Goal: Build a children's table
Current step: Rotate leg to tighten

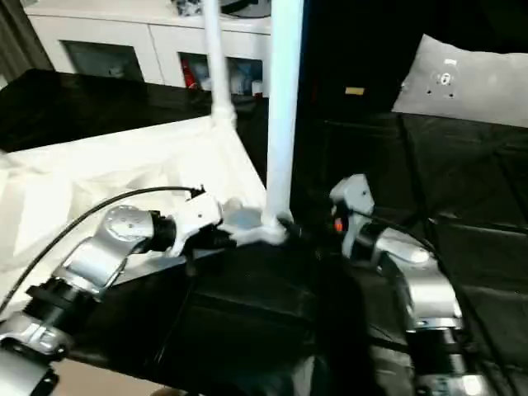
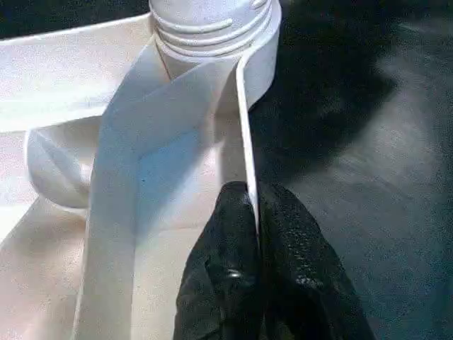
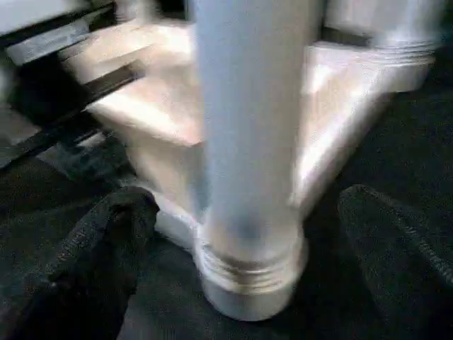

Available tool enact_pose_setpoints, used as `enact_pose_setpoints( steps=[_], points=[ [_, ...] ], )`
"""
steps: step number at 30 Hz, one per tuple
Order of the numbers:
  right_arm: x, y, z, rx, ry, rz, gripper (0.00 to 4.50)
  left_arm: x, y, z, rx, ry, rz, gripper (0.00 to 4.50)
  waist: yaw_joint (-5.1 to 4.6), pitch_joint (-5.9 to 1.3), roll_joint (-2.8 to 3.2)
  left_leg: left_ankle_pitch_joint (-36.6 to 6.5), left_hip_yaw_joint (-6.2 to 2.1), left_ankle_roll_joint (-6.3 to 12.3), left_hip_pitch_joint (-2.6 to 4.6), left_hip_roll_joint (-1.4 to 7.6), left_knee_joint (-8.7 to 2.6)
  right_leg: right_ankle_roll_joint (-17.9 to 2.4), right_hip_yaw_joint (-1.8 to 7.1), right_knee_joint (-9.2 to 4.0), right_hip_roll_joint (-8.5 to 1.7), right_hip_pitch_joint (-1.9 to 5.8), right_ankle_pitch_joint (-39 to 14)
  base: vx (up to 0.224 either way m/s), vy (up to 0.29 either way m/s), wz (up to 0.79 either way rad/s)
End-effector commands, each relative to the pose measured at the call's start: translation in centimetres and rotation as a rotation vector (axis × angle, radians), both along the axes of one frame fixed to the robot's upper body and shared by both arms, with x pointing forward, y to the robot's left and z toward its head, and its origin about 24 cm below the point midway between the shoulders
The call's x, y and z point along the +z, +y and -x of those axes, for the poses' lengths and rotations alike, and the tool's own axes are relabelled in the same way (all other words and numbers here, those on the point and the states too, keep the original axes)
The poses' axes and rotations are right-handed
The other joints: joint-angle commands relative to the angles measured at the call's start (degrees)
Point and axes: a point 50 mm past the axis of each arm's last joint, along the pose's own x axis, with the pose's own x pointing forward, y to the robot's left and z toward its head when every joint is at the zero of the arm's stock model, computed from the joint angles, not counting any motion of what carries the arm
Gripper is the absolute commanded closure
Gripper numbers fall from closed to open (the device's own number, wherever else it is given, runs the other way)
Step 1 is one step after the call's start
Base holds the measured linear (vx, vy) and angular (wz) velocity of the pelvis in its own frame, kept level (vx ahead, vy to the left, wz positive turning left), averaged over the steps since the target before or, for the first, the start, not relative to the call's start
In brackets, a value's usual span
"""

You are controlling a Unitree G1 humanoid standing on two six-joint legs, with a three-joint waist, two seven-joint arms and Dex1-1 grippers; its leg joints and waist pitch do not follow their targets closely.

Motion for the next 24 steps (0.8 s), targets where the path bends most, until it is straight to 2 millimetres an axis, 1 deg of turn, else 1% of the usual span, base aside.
enact_pose_setpoints(
  steps=[1, 2, 3, 4, 5, 6, 7, 8, 9, 10, 11, 13, 14, 16, 19, 20, 23, 24],
  points=[
    [0.3, 0.4, 0.6, 0.161, 0.01, 0.035, 0.03, 0.9, -0.4, 0.8, -0.19, -0.016, -0.017, 4.5, 0.28, -4.45, -0.17, -7.46, 0.08, 7.01, 0.03, 1.89, -3.56, -9.47, 2.88, -3.5, -3.88, 3.81, -18.8, 0.0, 0.0, 0.0],
    [0.3, 0.4, 0.6, 0.161, 0.01, 0.035, 0.03, 0.9, -0.4, 0.8, -0.19, -0.016, -0.017, 4.5, 0.37, -4.44, -0.2, -7.56, 0.08, 6.98, -0.01, 1.91, -3.59, -9.5, 2.85, -3.43, -3.83, 3.86, -18.76, 0.0, 0.0, 0.0],
    [0.2, 0.4, 0.7, 0.188, 0.019, 0.047, 0.03, 0.9, -0.3, 0.9, -0.21, -0.012, -0.024, 4.5, 0.59, -4.41, -0.17, -7.63, 0.21, 6.81, 0.12, 2.01, -3.59, -9.64, 2.99, -3.44, -3.89, 3.69, -18.68, 0.0, 0.0, 0.0],
    [0.0, 0.4, 0.6, 0.209, 0.026, 0.061, 0.03, 0.9, -0.1, 1.1, -0.242, -0.008, -0.038, 4.5, 0.72, -4.39, -0.27, -7.64, 0.24, 6.72, 0.2, 2.04, -3.6, -9.82, 3.01, -3.41, -3.92, 3.62, -18.54, 0.0, 0.0, 0.0],
    [-0.1, 0.3, 0.5, 0.221, 0.031, 0.068, 0.3, 0.9, 0.0, 1.2, -0.261, -0.005, -0.047, 4.5, 0.81, -4.32, -0.19, -7.79, 0.26, 6.49, 0.28, 2.11, -3.67, -10.25, 3.06, -3.33, -3.91, 3.57, -18.2, 0.0, 0.0, 0.0],
    [-0.1, 0.4, 0.4, 0.234, 0.038, 0.07, 0.3, 0.9, 0.1, 1.2, -0.28, 0.0, -0.056, 4.5, 0.83, -4.28, -0.28, -8.34, 0.27, 6.2, 0.25, 2.15, -3.75, -10.3, 3.03, -3.3, -3.88, 3.61, -18.37, 0.0, 0.0, 0.0],
    [-0.1, 0.4, 0.3, 0.244, 0.043, 0.07, 0.4, 0.9, 0.2, 1.3, -0.291, 0.002, -0.06, 4.5, 0.92, -4.33, -0.28, -8.43, 0.24, 6.04, 0.29, 2.13, -3.75, -10.35, 3.0, -3.27, -3.94, 3.64, -18.5, 0.0, 0.0, 0.0],
    [-0.1, 0.5, 0.2, 0.267, 0.055, 0.068, 0.5, 1.0, 0.3, 1.4, -0.313, 0.008, -0.068, 4.5, 0.91, -4.27, -0.37, -8.83, 0.27, 5.71, 0.18, 2.06, -3.78, -10.26, 2.99, -3.25, -3.92, 3.77, -19.03, 0.0, 0.0, 0.0],
    [0.0, 0.7, 0.2, 0.288, 0.062, 0.063, 0.5, 1.1, 0.3, 1.5, -0.327, 0.012, -0.071, 4.5, 0.9, -4.25, -0.53, -8.73, 0.27, 5.68, 0.1, 2.07, -3.81, -10.12, 3.01, -3.21, -3.96, 3.84, -19.14, 0.0, 0.0, 0.0],
    [0.0, 0.7, 0.2, 0.29, 0.063, 0.062, 0.64, 1.1, 0.3, 1.5, -0.328, 0.012, -0.071, 4.5, 0.97, -4.26, -0.43, -8.79, 0.22, 5.63, 0.19, 2.09, -3.81, -10.12, 3.0, -3.15, -3.94, 3.77, -19.34, 0.0, 0.0, 0.0],
    [0.1, 0.8, 0.2, 0.314, 0.071, 0.054, 0.81, 1.1, 0.4, 1.5, -0.344, 0.015, -0.073, 4.5, 0.93, -4.22, -0.45, -8.85, 0.32, 5.56, 0.18, 2.06, -3.77, -9.85, 3.07, -3.28, -3.96, 3.75, -19.7, 0.0, 0.0, 0.0],
    [0.1, 1.0, 0.2, 0.339, 0.085, 0.048, 0.89, 1.2, 0.4, 1.5, -0.354, 0.016, -0.075, 4.5, 0.95, -4.16, -0.56, -8.78, 0.33, 5.61, 0.16, 2.03, -3.79, -9.67, 3.05, -3.35, -3.95, 3.76, -20.12, 0.0, 0.0, 0.0],
    [0.2, 1.1, 0.3, 0.358, 0.096, 0.044, 1.02, 1.3, 0.4, 1.5, -0.362, 0.016, -0.076, 4.5, 0.96, -4.23, -0.54, -8.41, 0.28, 5.67, 0.06, 1.99, -3.76, -9.55, 3.01, -3.24, -3.94, 3.87, -20.13, 0.0, 0.0, 0.0],
    [0.1, 1.2, 0.4, 0.381, 0.109, 0.043, 1.26, 1.4, 0.3, 1.5, -0.37, 0.017, -0.075, 4.5, 0.93, -4.22, -0.52, -8.1, 0.29, 5.7, 0.08, 2.0, -3.75, -9.39, 2.99, -3.28, -3.9, 3.8, -20.35, 0.0, 0.0, 0.0],
    [0.0, 1.3, 0.4, 0.409, 0.126, 0.039, 1.36, 1.4, 0.3, 1.5, -0.378, 0.017, -0.072, 4.5, 0.97, -4.17, -0.56, -8.11, 0.37, 5.67, 0.13, 2.03, -3.72, -9.37, 3.03, -3.35, -3.91, 3.69, -20.69, 0.0, 0.0, 0.0],
    [0.0, 1.3, 0.5, 0.414, 0.129, 0.037, 1.67, 1.4, 0.3, 1.5, -0.378, 0.017, -0.072, 4.5, 1.0, -4.16, -0.52, -8.1, 0.34, 5.63, 0.13, 2.05, -3.74, -9.31, 3.03, -3.34, -3.88, 3.66, -20.65, 0.0, 0.0, 0.0],
    [0.0, 1.4, 0.6, 0.423, 0.138, 0.028, 1.74, 1.4, 0.3, 1.5, -0.379, 0.019, -0.071, 4.5, 0.99, -4.19, -0.54, -8.07, 0.31, 5.6, 0.1, 2.06, -3.75, -9.29, 3.0, -3.31, -3.86, 3.7, -20.48, 0.0, 0.0, 0.0],
    [0.0, 1.4, 0.6, 0.425, 0.14, 0.027, 1.87, 1.4, 0.3, 1.5, -0.379, 0.019, -0.071, 4.5, 1.01, -4.19, -0.58, -8.08, 0.31, 5.6, 0.12, 2.03, -3.74, -9.27, 3.0, -3.31, -3.87, 3.72, -20.51, 0.0, 0.0, 0.0]
  ],
)
